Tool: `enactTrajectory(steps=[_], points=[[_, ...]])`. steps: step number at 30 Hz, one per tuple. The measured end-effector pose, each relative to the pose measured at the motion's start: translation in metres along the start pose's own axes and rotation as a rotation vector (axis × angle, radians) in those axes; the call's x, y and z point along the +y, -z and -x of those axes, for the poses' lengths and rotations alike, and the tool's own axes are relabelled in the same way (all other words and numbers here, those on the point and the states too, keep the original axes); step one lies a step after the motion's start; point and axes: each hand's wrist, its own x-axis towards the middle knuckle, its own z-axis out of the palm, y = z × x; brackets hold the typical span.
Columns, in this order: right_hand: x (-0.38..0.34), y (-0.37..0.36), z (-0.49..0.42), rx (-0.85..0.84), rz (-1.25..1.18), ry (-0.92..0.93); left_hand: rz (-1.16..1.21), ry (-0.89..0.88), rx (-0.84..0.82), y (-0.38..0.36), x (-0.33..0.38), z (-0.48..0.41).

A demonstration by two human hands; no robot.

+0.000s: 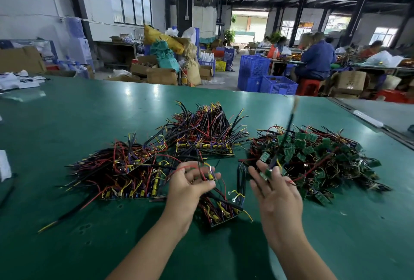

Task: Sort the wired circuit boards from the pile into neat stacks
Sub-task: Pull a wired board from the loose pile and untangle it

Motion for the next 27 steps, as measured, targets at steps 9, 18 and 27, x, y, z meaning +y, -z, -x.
enactTrajectory(steps=[9,18,27], points=[[0.023,-0.006,0.013,-0.279,0.093,-0.163,-0.214,0.103,-0.144,-0.006,-0.003,0.008],[0.010,0.008,0.011,-0.422,1.125,0.271,-0.312,0.062,-0.096,-0.012,0.002,0.010],[0.011,0.011,0.008,-0.614,1.404,0.405,-0.592,-0.243,-0.168,-0.008,-0.012,0.014]])
